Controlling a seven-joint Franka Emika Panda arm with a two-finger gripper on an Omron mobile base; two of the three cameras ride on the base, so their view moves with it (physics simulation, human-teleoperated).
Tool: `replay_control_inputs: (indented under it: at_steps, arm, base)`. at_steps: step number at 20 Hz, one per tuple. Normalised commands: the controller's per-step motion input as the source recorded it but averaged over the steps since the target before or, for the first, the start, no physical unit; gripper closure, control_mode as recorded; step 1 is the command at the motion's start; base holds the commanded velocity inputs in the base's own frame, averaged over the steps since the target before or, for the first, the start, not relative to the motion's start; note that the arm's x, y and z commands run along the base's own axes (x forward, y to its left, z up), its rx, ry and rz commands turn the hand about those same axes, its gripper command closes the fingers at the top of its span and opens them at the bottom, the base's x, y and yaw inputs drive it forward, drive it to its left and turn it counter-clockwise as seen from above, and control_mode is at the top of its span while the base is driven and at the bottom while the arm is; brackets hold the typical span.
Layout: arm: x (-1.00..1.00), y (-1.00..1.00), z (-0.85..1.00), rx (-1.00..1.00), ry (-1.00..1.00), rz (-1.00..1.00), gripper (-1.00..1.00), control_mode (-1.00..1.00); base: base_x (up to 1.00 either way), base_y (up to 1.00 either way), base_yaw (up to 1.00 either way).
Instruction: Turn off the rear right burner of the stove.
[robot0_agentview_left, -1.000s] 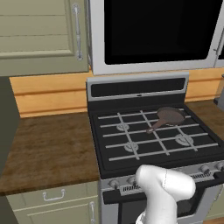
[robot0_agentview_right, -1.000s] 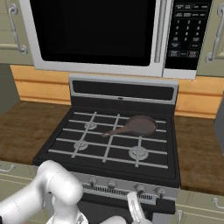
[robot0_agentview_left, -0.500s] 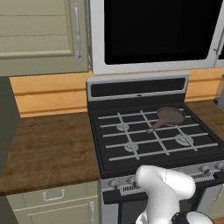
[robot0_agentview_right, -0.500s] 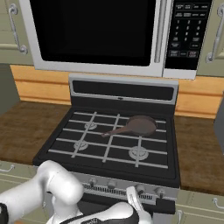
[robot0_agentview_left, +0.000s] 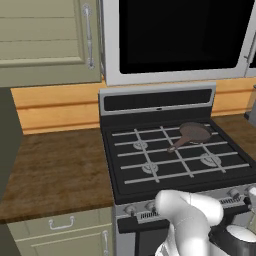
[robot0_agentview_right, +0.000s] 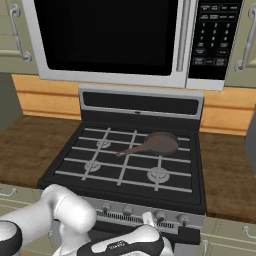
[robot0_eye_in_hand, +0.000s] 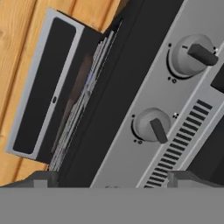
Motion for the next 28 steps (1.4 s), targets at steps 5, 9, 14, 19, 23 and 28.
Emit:
replay_control_inputs:
  at_steps: [5, 9, 14, 19, 23, 28]
  arm:
    - [0.15, -0.02, -0.25, 0.0, 0.0, 0.11, -1.0, -1.0]
    - [0.15, -0.18, -0.15, 0.0, -0.02, 0.09, -1.0, -1.0]
    - [0.1, -0.17, -0.08, 0.0, -0.02, 0.06, -1.0, -1.0]
    - [0.21, 0.0, -0.08, 0.0, 0.0, 0.0, -1.0, -1.0]
    - [0.28, 0.0, -0.06, 0.0, 0.0, 0.0, -1.0, -1.0]
    - [0.27, 0.0, -0.06, 0.0, 0.0, 0.0, -1.0, -1.0]
  base:
    - [0.0, 0.0, 0.0]
    - [0.0, 0.0, 0.0]
    - [0.0, 0.0, 0.0]
    - [0.0, 0.0, 0.0]
    - [0.0, 0.0, 0.0]
    - [0.0, 0.0, 0.0]
